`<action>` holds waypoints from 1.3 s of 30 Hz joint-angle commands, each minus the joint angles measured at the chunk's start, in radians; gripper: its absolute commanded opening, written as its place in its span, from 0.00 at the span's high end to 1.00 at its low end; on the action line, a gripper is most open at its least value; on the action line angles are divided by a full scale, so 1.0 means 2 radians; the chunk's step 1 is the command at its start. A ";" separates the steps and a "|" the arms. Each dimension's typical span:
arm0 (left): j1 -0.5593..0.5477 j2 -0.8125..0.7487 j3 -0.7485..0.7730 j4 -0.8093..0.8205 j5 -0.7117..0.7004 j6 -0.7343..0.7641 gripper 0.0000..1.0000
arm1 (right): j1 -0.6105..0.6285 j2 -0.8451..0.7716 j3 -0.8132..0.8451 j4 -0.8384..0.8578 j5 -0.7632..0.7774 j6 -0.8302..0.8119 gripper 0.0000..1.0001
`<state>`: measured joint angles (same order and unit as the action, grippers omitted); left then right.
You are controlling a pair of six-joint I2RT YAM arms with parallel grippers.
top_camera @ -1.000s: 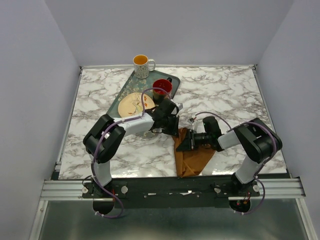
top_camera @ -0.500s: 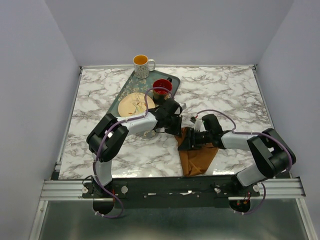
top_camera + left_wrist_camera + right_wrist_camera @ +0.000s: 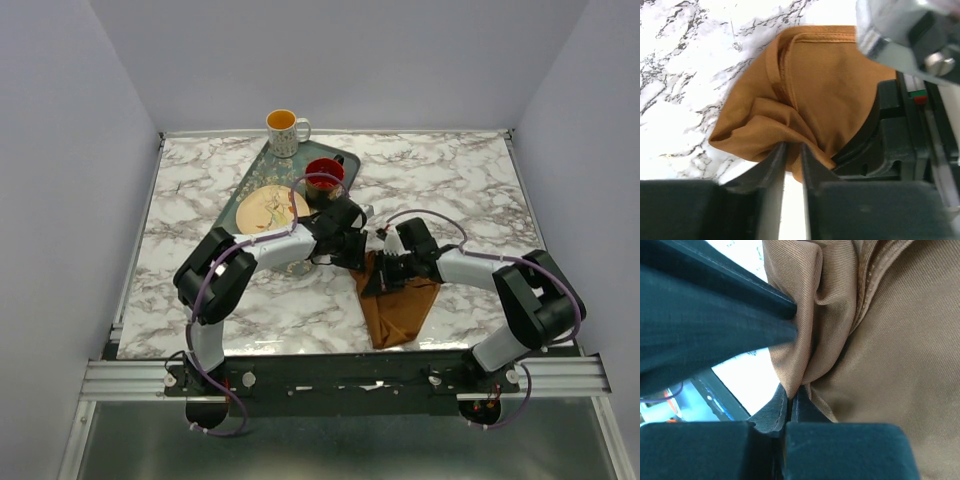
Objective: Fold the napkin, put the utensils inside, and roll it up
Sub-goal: Roll the napkin with the utensil
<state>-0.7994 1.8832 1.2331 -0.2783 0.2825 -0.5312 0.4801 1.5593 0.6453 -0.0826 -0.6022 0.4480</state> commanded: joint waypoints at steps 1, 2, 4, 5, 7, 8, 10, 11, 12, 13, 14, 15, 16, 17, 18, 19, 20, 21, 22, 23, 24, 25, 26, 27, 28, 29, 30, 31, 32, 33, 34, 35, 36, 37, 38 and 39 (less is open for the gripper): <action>0.001 -0.038 0.000 -0.023 -0.020 -0.006 0.60 | 0.000 0.016 0.040 -0.015 0.019 -0.064 0.99; 0.002 -0.046 0.000 -0.025 -0.022 -0.005 0.55 | 0.000 0.020 0.046 -0.015 0.011 -0.080 0.99; 0.007 -0.068 -0.001 -0.031 -0.025 -0.006 0.42 | 0.000 0.032 0.067 -0.025 -0.010 -0.096 1.00; 0.011 -0.075 -0.001 -0.037 -0.023 -0.004 0.39 | 0.000 0.037 0.073 -0.028 -0.023 -0.111 1.00; 0.015 -0.092 -0.013 -0.041 -0.017 -0.004 0.37 | -0.001 0.052 0.088 -0.036 -0.047 -0.126 0.99; 0.020 -0.099 -0.021 -0.037 -0.015 -0.007 0.37 | -0.001 0.056 0.092 -0.037 -0.049 -0.136 0.99; 0.026 -0.121 -0.051 -0.028 -0.009 -0.021 0.41 | -0.004 0.062 0.097 -0.043 -0.069 -0.150 0.99; 0.028 -0.128 -0.060 -0.018 -0.008 -0.024 0.42 | -0.006 0.063 0.098 -0.045 -0.075 -0.161 0.99; 0.033 -0.138 -0.069 -0.014 -0.006 -0.026 0.42 | -0.007 0.063 0.100 -0.053 -0.091 -0.169 0.99; 0.035 -0.139 -0.077 -0.013 -0.002 -0.023 0.41 | -0.008 0.064 0.104 -0.061 -0.101 -0.179 0.99; 0.038 -0.140 -0.079 -0.017 0.010 -0.021 0.40 | -0.011 0.066 0.110 -0.068 -0.109 -0.193 0.99; 0.041 -0.145 -0.083 -0.013 0.017 -0.019 0.38 | -0.016 0.069 0.111 -0.073 -0.144 -0.201 0.99; 0.043 -0.152 -0.099 -0.005 0.021 -0.019 0.34 | -0.019 0.072 0.113 -0.074 -0.161 -0.208 0.99; 0.045 -0.160 -0.106 0.007 0.021 -0.017 0.32 | -0.023 0.079 0.117 -0.075 -0.167 -0.209 0.99; 0.045 -0.172 -0.110 0.009 0.021 -0.013 0.32 | -0.023 0.081 0.118 -0.081 -0.165 -0.209 0.99; 0.048 -0.178 -0.114 0.010 0.022 -0.008 0.29 | -0.023 0.083 0.120 -0.084 -0.161 -0.208 0.99; 0.050 -0.181 -0.113 0.009 0.027 0.003 0.27 | -0.023 0.084 0.118 -0.084 -0.163 -0.205 0.99; 0.053 -0.181 -0.113 0.006 0.048 0.007 0.26 | -0.022 0.083 0.114 -0.081 -0.161 -0.202 0.99; 0.064 -0.179 -0.111 0.004 0.065 0.006 0.25 | -0.023 0.083 0.113 -0.081 -0.155 -0.198 0.99; 0.068 -0.176 -0.113 0.008 0.083 -0.007 0.25 | -0.022 0.084 0.114 -0.082 -0.155 -0.196 0.99; 0.074 -0.171 -0.118 0.013 0.099 -0.019 0.26 | -0.023 0.085 0.114 -0.083 -0.155 -0.192 0.99; 0.077 -0.169 -0.126 0.017 0.109 -0.027 0.26 | -0.023 0.086 0.115 -0.083 -0.150 -0.189 0.99; 0.077 -0.168 -0.128 0.023 0.109 -0.031 0.26 | -0.023 0.086 0.115 -0.084 -0.151 -0.186 0.99; 0.078 -0.162 -0.130 0.025 0.109 -0.042 0.26 | -0.023 0.086 0.115 -0.084 -0.150 -0.181 0.99; 0.078 -0.158 -0.133 0.029 0.113 -0.050 0.26 | -0.024 0.088 0.114 -0.084 -0.148 -0.174 0.99; 0.078 -0.152 -0.135 0.039 0.114 -0.063 0.27 | -0.023 0.088 0.112 -0.083 -0.149 -0.164 0.99; 0.079 -0.142 -0.136 0.046 0.117 -0.072 0.27 | -0.023 0.088 0.108 -0.072 -0.156 -0.154 0.99; 0.079 -0.138 -0.139 0.054 0.120 -0.089 0.28 | -0.023 0.086 0.103 -0.063 -0.158 -0.144 0.99; 0.079 -0.135 -0.142 0.068 0.120 -0.098 0.31 | -0.024 0.082 0.086 -0.055 -0.160 -0.128 0.99; 0.079 -0.132 -0.145 0.076 0.120 -0.106 0.32 | -0.023 0.079 0.079 -0.038 -0.161 -0.121 0.99; 0.080 -0.131 -0.149 0.083 0.117 -0.119 0.33 | -0.024 0.080 0.072 -0.035 -0.156 -0.115 0.99; 0.079 -0.129 -0.151 0.097 0.118 -0.126 0.35 | -0.024 0.086 0.066 -0.034 -0.158 -0.111 0.99; 0.079 -0.126 -0.153 0.106 0.122 -0.136 0.37 | -0.023 0.089 0.063 -0.031 -0.159 -0.104 0.99; 0.080 -0.123 -0.156 0.114 0.125 -0.142 0.39 | -0.023 0.092 0.060 -0.028 -0.157 -0.100 0.99; 0.080 -0.122 -0.156 0.118 0.124 -0.149 0.42 | -0.023 0.094 0.056 -0.024 -0.153 -0.095 0.99; 0.079 -0.124 -0.158 0.121 0.124 -0.152 0.44 | -0.023 0.096 0.049 -0.016 -0.149 -0.088 0.99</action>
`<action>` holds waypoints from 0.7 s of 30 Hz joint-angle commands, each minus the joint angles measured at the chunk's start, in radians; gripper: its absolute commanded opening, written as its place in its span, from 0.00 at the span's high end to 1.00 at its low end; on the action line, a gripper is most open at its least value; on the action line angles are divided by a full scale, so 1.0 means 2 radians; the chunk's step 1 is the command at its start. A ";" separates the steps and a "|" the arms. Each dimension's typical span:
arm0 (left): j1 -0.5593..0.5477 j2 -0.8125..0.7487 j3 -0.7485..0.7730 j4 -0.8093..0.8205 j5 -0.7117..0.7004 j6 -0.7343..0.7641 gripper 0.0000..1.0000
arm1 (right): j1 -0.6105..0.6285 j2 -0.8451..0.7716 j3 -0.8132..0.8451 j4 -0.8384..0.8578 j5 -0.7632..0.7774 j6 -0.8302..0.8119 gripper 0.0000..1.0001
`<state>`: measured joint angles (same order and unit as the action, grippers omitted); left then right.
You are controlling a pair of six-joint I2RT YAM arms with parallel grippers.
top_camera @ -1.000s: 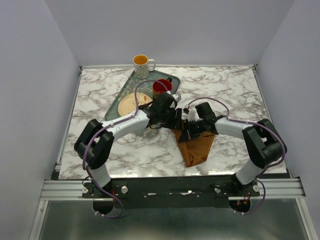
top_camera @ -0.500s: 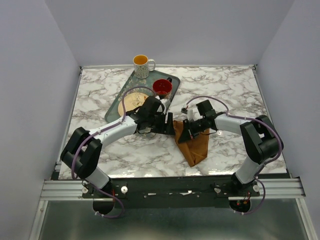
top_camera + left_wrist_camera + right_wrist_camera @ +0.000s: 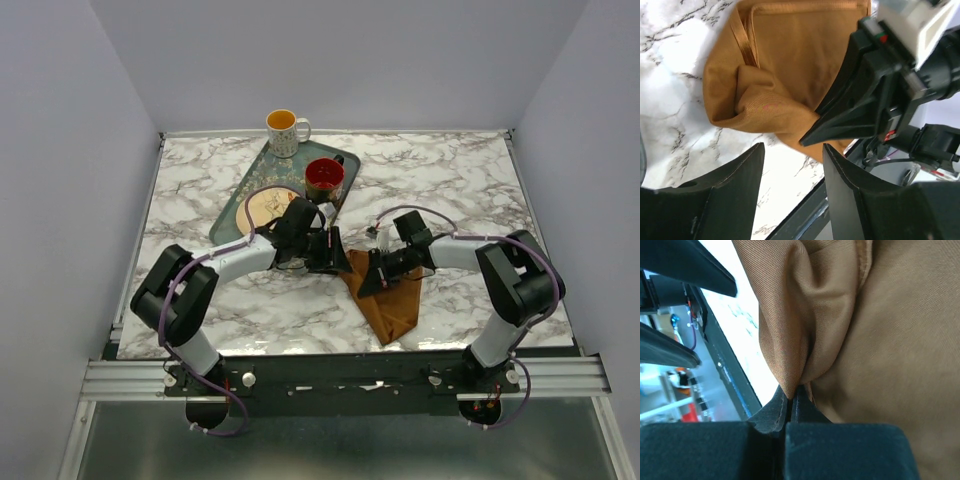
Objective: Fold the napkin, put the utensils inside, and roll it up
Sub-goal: Roll the napkin with the utensil
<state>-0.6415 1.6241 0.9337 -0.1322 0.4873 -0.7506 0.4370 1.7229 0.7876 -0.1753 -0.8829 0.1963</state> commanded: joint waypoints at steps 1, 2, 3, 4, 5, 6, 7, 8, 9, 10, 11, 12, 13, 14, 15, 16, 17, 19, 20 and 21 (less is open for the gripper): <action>0.001 0.006 -0.009 0.051 0.019 -0.043 0.44 | -0.001 0.017 -0.023 0.032 -0.002 0.041 0.99; 0.000 0.005 -0.009 0.052 0.020 -0.044 0.46 | -0.002 0.019 -0.021 0.032 -0.001 0.044 0.99; 0.001 0.007 -0.006 0.051 0.025 -0.044 0.46 | -0.003 0.021 -0.021 0.034 0.001 0.049 0.99; 0.000 0.009 0.000 0.049 0.028 -0.042 0.46 | -0.002 0.022 -0.020 0.033 0.010 0.051 0.99; -0.001 0.011 0.003 0.046 0.030 -0.042 0.47 | -0.002 0.024 -0.020 0.033 0.011 0.051 0.98; -0.001 0.014 0.006 0.046 0.034 -0.043 0.47 | -0.002 0.026 -0.019 0.032 0.012 0.051 0.97; -0.003 0.020 0.013 0.046 0.038 -0.041 0.47 | -0.002 0.027 -0.019 0.032 0.013 0.052 0.96; -0.005 0.022 0.016 0.046 0.038 -0.040 0.47 | -0.002 0.026 -0.020 0.031 0.017 0.053 0.96; -0.007 0.026 0.017 0.046 0.037 -0.039 0.48 | -0.002 0.024 -0.020 0.029 0.019 0.054 0.94; -0.008 0.033 0.019 0.047 0.036 -0.038 0.48 | -0.002 0.024 -0.020 0.028 0.021 0.053 0.93; -0.008 0.038 0.020 0.049 0.037 -0.038 0.47 | -0.002 0.024 -0.019 0.026 0.024 0.053 0.92; -0.011 0.042 0.021 0.050 0.035 -0.037 0.48 | -0.004 0.024 -0.019 0.022 0.026 0.051 0.90; -0.011 0.053 0.022 0.051 0.033 -0.037 0.48 | -0.004 0.025 -0.018 0.019 0.029 0.051 0.88; -0.011 0.057 0.022 0.056 0.035 -0.037 0.48 | -0.003 0.027 -0.017 0.018 0.033 0.052 0.87; -0.011 0.061 0.023 0.061 0.036 -0.039 0.49 | -0.004 0.029 -0.016 0.016 0.035 0.052 0.85; -0.011 0.065 0.023 0.064 0.035 -0.040 0.49 | -0.004 0.030 -0.016 0.015 0.033 0.052 0.84; -0.012 0.067 0.026 0.064 0.029 -0.039 0.49 | -0.004 0.032 -0.015 0.013 0.036 0.052 0.83; -0.016 0.070 0.029 0.064 0.028 -0.037 0.49 | -0.004 0.033 -0.013 0.010 0.040 0.054 0.82; -0.018 0.071 0.034 0.063 0.026 -0.035 0.49 | -0.004 0.034 -0.013 0.009 0.042 0.053 0.82; -0.020 0.073 0.036 0.063 0.024 -0.036 0.49 | -0.004 0.034 -0.012 0.007 0.046 0.055 0.80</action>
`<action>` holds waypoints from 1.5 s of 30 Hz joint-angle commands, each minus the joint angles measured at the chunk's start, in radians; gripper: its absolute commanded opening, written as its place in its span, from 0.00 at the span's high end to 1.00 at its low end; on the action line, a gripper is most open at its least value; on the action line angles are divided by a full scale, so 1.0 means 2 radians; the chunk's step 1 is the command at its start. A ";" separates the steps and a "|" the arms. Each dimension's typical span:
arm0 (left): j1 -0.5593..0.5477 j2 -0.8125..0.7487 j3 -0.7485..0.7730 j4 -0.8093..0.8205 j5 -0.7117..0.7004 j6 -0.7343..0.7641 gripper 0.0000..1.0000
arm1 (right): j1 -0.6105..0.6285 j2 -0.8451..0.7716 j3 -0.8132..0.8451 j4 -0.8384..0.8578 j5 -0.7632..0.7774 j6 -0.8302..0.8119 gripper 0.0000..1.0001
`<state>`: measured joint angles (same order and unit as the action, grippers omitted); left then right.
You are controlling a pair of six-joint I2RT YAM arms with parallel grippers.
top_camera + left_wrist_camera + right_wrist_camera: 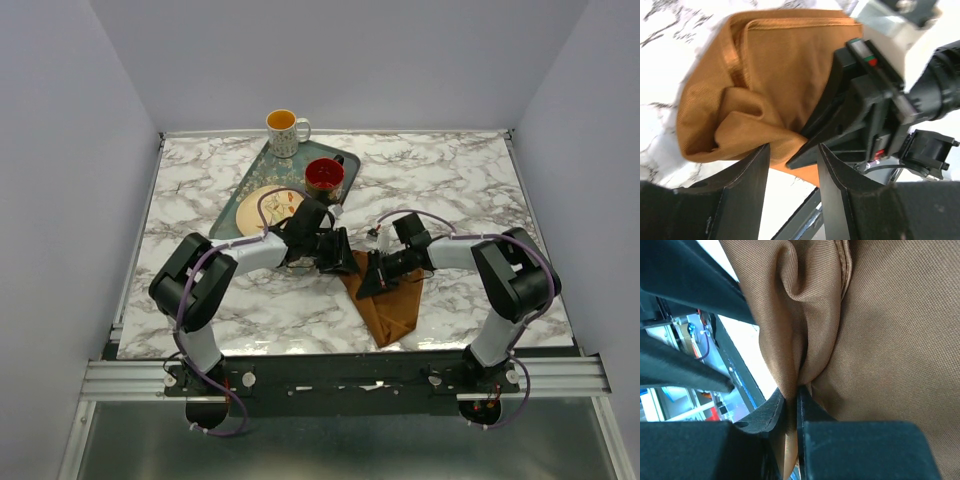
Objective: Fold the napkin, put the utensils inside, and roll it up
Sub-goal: Roll the napkin with the utensil
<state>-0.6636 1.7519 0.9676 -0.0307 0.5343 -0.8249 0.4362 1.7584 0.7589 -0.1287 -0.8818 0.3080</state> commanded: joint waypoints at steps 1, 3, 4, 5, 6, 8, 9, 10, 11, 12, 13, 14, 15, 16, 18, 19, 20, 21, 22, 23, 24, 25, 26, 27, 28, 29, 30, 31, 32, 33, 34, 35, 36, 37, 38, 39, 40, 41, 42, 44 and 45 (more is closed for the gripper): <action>-0.010 0.014 0.021 0.013 0.001 0.001 0.49 | -0.004 0.016 0.002 -0.018 0.048 -0.001 0.79; -0.011 0.021 0.024 0.013 -0.001 -0.001 0.50 | -0.003 0.012 0.002 -0.022 0.057 0.000 0.74; -0.010 0.027 0.024 0.013 -0.005 -0.002 0.49 | -0.004 0.011 0.002 -0.024 0.059 -0.001 0.74; -0.010 0.031 0.024 0.012 -0.006 -0.002 0.50 | -0.004 0.011 0.003 -0.025 0.059 -0.001 0.73; -0.011 0.032 0.024 0.013 -0.007 -0.003 0.50 | -0.004 0.013 0.003 -0.030 0.060 0.001 0.72; -0.011 0.038 0.028 0.012 -0.016 -0.002 0.50 | -0.004 0.013 0.006 -0.038 0.070 0.000 0.69; -0.011 0.040 0.028 0.011 -0.017 -0.001 0.50 | -0.004 0.011 0.005 -0.039 0.073 -0.001 0.65; -0.011 0.043 0.028 0.010 -0.022 0.001 0.50 | -0.004 0.003 0.004 -0.040 0.082 0.001 0.62; -0.011 0.046 0.029 0.011 -0.024 0.001 0.50 | -0.003 0.000 0.003 -0.040 0.085 0.002 0.61; -0.011 0.049 0.029 0.011 -0.026 0.001 0.51 | -0.004 -0.002 0.004 -0.041 0.086 0.002 0.59; -0.011 0.055 0.030 0.012 -0.026 0.001 0.51 | -0.004 -0.003 0.005 -0.043 0.084 0.002 0.59; -0.011 0.059 0.032 0.013 -0.026 0.001 0.52 | -0.004 -0.006 0.009 -0.048 0.087 0.002 0.59; -0.011 0.061 0.031 0.013 -0.027 -0.001 0.52 | -0.004 -0.009 0.009 -0.051 0.089 0.003 0.57; -0.012 0.066 0.030 0.012 -0.028 -0.001 0.52 | -0.004 -0.012 0.009 -0.052 0.091 0.004 0.56; -0.012 0.069 0.027 0.024 -0.031 0.001 0.53 | -0.004 -0.028 0.010 -0.059 0.108 0.004 0.52; -0.012 0.072 0.025 0.025 -0.032 0.001 0.53 | -0.004 -0.032 0.011 -0.067 0.115 0.004 0.51; -0.012 0.074 0.023 0.027 -0.032 0.002 0.53 | -0.004 -0.038 0.012 -0.072 0.128 0.002 0.50; -0.012 0.076 0.022 0.028 -0.033 0.003 0.53 | -0.004 -0.045 0.014 -0.085 0.136 0.002 0.48; -0.012 0.079 0.022 0.028 -0.032 0.004 0.54 | -0.004 -0.050 0.016 -0.091 0.142 -0.001 0.48; -0.012 0.081 0.021 0.031 -0.032 0.004 0.54 | -0.004 -0.053 0.016 -0.095 0.149 -0.004 0.48; -0.012 0.082 0.021 0.031 -0.032 0.005 0.54 | -0.005 -0.057 0.015 -0.098 0.152 -0.006 0.47; -0.012 0.086 0.021 0.031 -0.033 0.005 0.55 | -0.004 -0.067 0.014 -0.107 0.158 -0.009 0.46; -0.012 0.087 0.021 0.031 -0.034 0.007 0.55 | -0.004 -0.072 0.015 -0.113 0.170 -0.011 0.46; -0.013 0.087 0.022 0.031 -0.034 0.009 0.55 | -0.004 -0.076 0.016 -0.119 0.178 -0.019 0.45; -0.013 0.088 0.020 0.031 -0.036 0.009 0.55 | -0.004 -0.085 0.018 -0.133 0.185 -0.023 0.44; -0.013 0.088 0.019 0.031 -0.036 0.010 0.55 | -0.003 -0.089 0.025 -0.143 0.201 -0.028 0.44; -0.013 0.090 0.021 0.031 -0.037 0.010 0.56 | -0.004 -0.093 0.029 -0.162 0.208 -0.038 0.43; -0.013 0.092 0.021 0.031 -0.037 0.010 0.56 | -0.003 -0.099 0.032 -0.170 0.218 -0.042 0.43; -0.013 0.093 0.021 0.031 -0.037 0.010 0.56 | -0.001 -0.117 0.032 -0.175 0.238 -0.044 0.42; -0.013 0.094 0.022 0.031 -0.036 0.009 0.56 | 0.004 -0.127 0.032 -0.179 0.249 -0.046 0.42; -0.013 0.095 0.022 0.031 -0.037 0.010 0.56 | 0.007 -0.140 0.030 -0.183 0.261 -0.043 0.41; -0.013 0.096 0.022 0.031 -0.037 0.010 0.56 | 0.013 -0.166 0.027 -0.183 0.290 -0.040 0.41; -0.013 0.097 0.023 0.031 -0.037 0.011 0.56 | 0.029 -0.181 0.022 -0.183 0.305 -0.033 0.41; -0.013 0.098 0.024 0.030 -0.038 0.011 0.56 | 0.041 -0.195 0.019 -0.184 0.324 -0.028 0.41; -0.013 0.099 0.024 0.029 -0.039 0.012 0.56 | 0.055 -0.206 0.016 -0.185 0.369 -0.022 0.41; -0.013 0.100 0.024 0.028 -0.039 0.014 0.56 | 0.091 -0.225 0.016 -0.186 0.390 -0.014 0.41; -0.013 0.101 0.024 0.029 -0.039 0.013 0.57 | 0.113 -0.230 0.016 -0.189 0.413 -0.009 0.41; -0.013 0.102 0.024 0.029 -0.039 0.013 0.57 | 0.135 -0.233 0.017 -0.190 0.467 -0.005 0.41; -0.013 0.102 0.024 0.029 -0.039 0.014 0.56 | 0.179 -0.228 0.021 -0.194 0.491 0.002 0.41; -0.013 0.103 0.024 0.028 -0.040 0.014 0.57 | 0.216 -0.214 0.035 -0.211 0.565 0.013 0.42; -0.013 0.103 0.024 0.028 -0.041 0.015 0.57 | 0.246 -0.207 0.040 -0.216 0.582 0.021 0.43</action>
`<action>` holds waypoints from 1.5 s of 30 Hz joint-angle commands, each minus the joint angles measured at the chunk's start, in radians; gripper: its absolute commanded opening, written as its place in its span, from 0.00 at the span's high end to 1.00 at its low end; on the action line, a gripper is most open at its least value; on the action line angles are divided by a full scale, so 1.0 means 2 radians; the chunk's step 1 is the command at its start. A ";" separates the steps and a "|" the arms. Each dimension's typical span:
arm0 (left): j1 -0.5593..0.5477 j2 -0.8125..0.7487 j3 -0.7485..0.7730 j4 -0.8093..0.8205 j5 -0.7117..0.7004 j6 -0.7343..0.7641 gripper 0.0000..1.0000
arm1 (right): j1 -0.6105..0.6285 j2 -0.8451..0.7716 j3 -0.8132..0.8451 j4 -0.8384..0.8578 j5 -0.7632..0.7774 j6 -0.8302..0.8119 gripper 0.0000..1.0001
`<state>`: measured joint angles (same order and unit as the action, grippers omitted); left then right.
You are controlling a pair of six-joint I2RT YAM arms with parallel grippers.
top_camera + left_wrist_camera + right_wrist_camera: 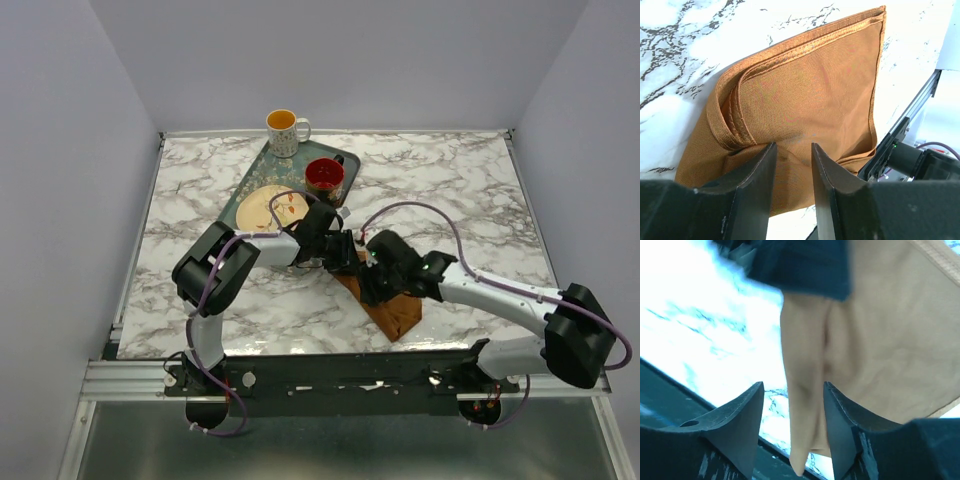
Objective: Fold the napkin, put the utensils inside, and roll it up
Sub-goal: Roll the napkin with the utensil
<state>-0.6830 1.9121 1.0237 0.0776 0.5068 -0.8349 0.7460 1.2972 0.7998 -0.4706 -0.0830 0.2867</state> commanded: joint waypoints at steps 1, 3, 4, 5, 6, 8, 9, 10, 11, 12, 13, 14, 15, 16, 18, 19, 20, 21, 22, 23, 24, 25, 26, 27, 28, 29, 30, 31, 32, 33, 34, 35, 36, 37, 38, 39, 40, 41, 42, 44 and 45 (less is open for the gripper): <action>-0.003 0.023 -0.004 -0.027 -0.026 0.020 0.57 | 0.104 0.040 0.031 -0.055 0.201 0.035 0.46; -0.003 0.026 -0.004 -0.027 -0.026 0.019 0.57 | 0.139 0.057 0.043 -0.063 0.245 0.041 0.51; -0.003 0.027 -0.004 -0.027 -0.026 0.019 0.57 | 0.150 0.072 0.050 -0.071 0.258 0.045 0.54; -0.003 0.026 -0.005 -0.026 -0.026 0.019 0.57 | 0.161 0.082 0.059 -0.077 0.289 0.049 0.54; -0.003 0.026 -0.006 -0.026 -0.026 0.019 0.57 | 0.178 0.091 0.064 -0.080 0.298 0.051 0.55; -0.003 0.026 -0.006 -0.026 -0.028 0.020 0.57 | 0.190 0.119 0.076 -0.085 0.313 0.053 0.56; -0.004 0.026 -0.005 -0.026 -0.027 0.020 0.57 | 0.199 0.127 0.082 -0.087 0.317 0.053 0.59; -0.003 0.025 -0.006 -0.026 -0.028 0.021 0.57 | 0.205 0.136 0.086 -0.090 0.321 0.051 0.67; -0.003 0.026 -0.005 -0.027 -0.028 0.020 0.57 | 0.210 0.147 0.090 -0.092 0.325 0.052 0.71; -0.003 0.026 -0.004 -0.027 -0.027 0.020 0.57 | 0.218 0.153 0.095 -0.094 0.325 0.052 0.73; -0.003 0.027 -0.004 -0.027 -0.028 0.020 0.57 | 0.221 0.157 0.096 -0.093 0.325 0.055 0.75; -0.003 0.027 -0.004 -0.027 -0.028 0.020 0.57 | 0.221 0.161 0.096 -0.092 0.323 0.055 0.76; -0.003 0.027 -0.004 -0.027 -0.027 0.020 0.57 | 0.222 0.169 0.096 -0.091 0.324 0.056 0.77; -0.003 0.028 -0.004 -0.027 -0.027 0.020 0.57 | 0.222 0.171 0.094 -0.093 0.328 0.057 0.77; -0.003 0.027 -0.006 -0.027 -0.029 0.021 0.58 | 0.222 0.173 0.092 -0.095 0.341 0.057 0.76; -0.003 0.026 -0.006 -0.027 -0.028 0.022 0.57 | 0.222 0.173 0.090 -0.097 0.342 0.053 0.74; -0.003 0.026 -0.007 -0.027 -0.029 0.022 0.57 | 0.222 0.172 0.089 -0.098 0.344 0.051 0.73; -0.003 0.027 -0.007 -0.027 -0.028 0.022 0.57 | 0.222 0.172 0.089 -0.098 0.342 0.050 0.72; -0.003 0.029 -0.006 -0.027 -0.028 0.022 0.58 | 0.222 0.171 0.088 -0.098 0.341 0.047 0.70; -0.003 0.029 -0.006 -0.027 -0.028 0.021 0.58 | 0.223 0.172 0.087 -0.098 0.341 0.045 0.69; -0.003 0.030 -0.006 -0.027 -0.027 0.021 0.58 | 0.222 0.172 0.086 -0.098 0.341 0.045 0.67; -0.003 0.032 -0.005 -0.027 -0.026 0.021 0.58 | 0.222 0.173 0.085 -0.096 0.339 0.043 0.64; -0.003 0.032 -0.004 -0.027 -0.026 0.021 0.58 | 0.222 0.176 0.083 -0.094 0.337 0.040 0.62; -0.003 0.033 -0.003 -0.027 -0.025 0.021 0.58 | 0.222 0.178 0.081 -0.095 0.335 0.041 0.61; -0.003 0.033 -0.003 -0.027 -0.025 0.022 0.58 | 0.222 0.180 0.081 -0.094 0.335 0.041 0.60; -0.003 0.034 -0.002 -0.029 -0.025 0.022 0.58 | 0.223 0.187 0.082 -0.093 0.332 0.039 0.60; -0.002 0.034 -0.002 -0.029 -0.025 0.022 0.58 | 0.222 0.190 0.085 -0.095 0.332 0.039 0.60; -0.002 0.034 -0.002 -0.029 -0.025 0.022 0.58 | 0.222 0.193 0.086 -0.097 0.334 0.040 0.58; -0.002 0.035 -0.002 -0.030 -0.025 0.022 0.58 | 0.222 0.193 0.086 -0.098 0.334 0.041 0.57; -0.002 0.035 -0.003 -0.030 -0.024 0.022 0.58 | 0.222 0.193 0.087 -0.098 0.334 0.041 0.56; -0.002 0.035 -0.003 -0.031 -0.024 0.023 0.58 | 0.223 0.195 0.088 -0.101 0.333 0.045 0.55; -0.002 0.034 -0.003 -0.031 -0.025 0.024 0.58 | 0.222 0.196 0.089 -0.104 0.336 0.048 0.55; -0.001 0.034 -0.003 -0.031 -0.025 0.024 0.58 | 0.222 0.198 0.089 -0.107 0.340 0.051 0.55; -0.001 0.035 -0.003 -0.031 -0.025 0.024 0.58 | 0.222 0.197 0.090 -0.111 0.340 0.055 0.55; -0.001 0.035 -0.003 -0.031 -0.025 0.024 0.58 | 0.222 0.196 0.092 -0.111 0.341 0.053 0.54; -0.001 0.036 -0.003 -0.031 -0.024 0.024 0.58 | 0.222 0.195 0.096 -0.114 0.344 0.053 0.54; -0.001 0.038 -0.003 -0.031 -0.023 0.023 0.58 | 0.222 0.195 0.105 -0.124 0.345 0.051 0.54; 0.001 0.039 -0.003 -0.031 -0.023 0.022 0.58 | 0.222 0.194 0.108 -0.126 0.347 0.048 0.53; 0.002 0.039 -0.002 -0.031 -0.022 0.022 0.58 | 0.222 0.192 0.109 -0.126 0.348 0.045 0.52; 0.003 0.039 -0.002 -0.033 -0.023 0.023 0.58 | 0.221 0.191 0.104 -0.125 0.352 0.045 0.46; 0.004 0.039 -0.001 -0.034 -0.023 0.025 0.59 | 0.219 0.193 0.100 -0.121 0.351 0.043 0.44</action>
<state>-0.6819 1.9324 1.0386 0.0887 0.5137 -0.8349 1.1851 1.6756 0.9916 -0.6727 0.5659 0.3660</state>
